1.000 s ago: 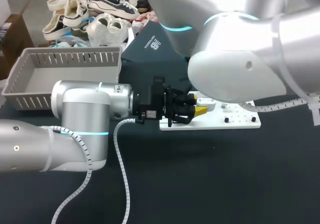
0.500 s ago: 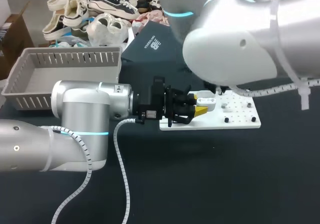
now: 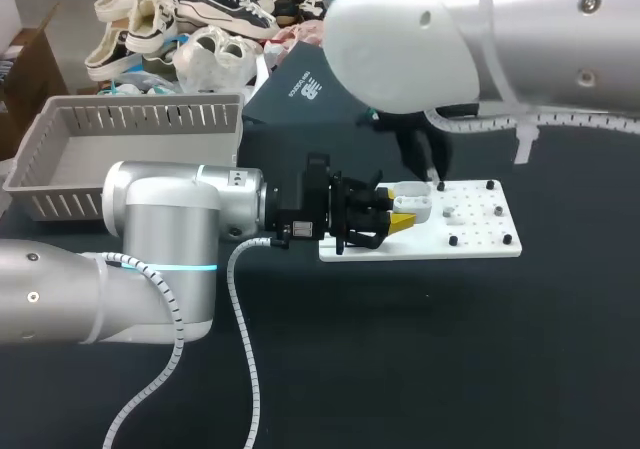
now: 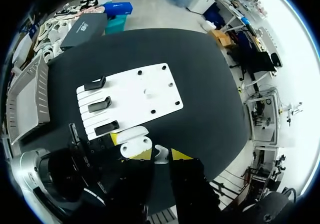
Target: Pick up each earbud case from the left stands, insert the matching earbuds, close the lid, and place the case in the box.
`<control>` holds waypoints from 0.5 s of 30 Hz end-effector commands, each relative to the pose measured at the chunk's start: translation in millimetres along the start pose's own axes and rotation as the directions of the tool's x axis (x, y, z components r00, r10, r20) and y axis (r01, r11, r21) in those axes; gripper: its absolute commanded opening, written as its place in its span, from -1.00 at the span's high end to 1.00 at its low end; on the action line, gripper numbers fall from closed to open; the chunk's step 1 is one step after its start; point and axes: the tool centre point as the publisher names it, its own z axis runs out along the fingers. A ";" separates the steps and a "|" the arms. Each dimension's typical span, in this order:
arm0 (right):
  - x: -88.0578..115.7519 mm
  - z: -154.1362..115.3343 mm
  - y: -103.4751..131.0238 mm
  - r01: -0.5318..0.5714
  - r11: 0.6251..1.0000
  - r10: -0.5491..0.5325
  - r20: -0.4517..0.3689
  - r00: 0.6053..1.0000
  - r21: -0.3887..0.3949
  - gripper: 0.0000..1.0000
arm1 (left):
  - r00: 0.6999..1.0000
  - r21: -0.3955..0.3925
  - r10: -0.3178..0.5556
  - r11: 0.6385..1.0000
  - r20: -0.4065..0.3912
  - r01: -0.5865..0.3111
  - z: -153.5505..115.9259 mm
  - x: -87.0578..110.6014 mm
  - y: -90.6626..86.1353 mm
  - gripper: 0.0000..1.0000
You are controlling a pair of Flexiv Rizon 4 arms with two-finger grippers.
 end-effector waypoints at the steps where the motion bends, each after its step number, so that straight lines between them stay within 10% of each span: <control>1: 0.6 -0.3 -0.1 -0.001 1.000 0.001 0.000 1.000 0.001 1.00 | 1.000 -0.001 0.001 1.000 0.002 -0.001 0.4 0.8 0.2 1.00; 15: -1.4 1.7 6.6 -0.225 0.974 0.224 -0.101 0.969 0.000 1.00 | 1.000 -0.001 0.001 1.000 0.002 -0.001 0.4 0.8 0.2 1.00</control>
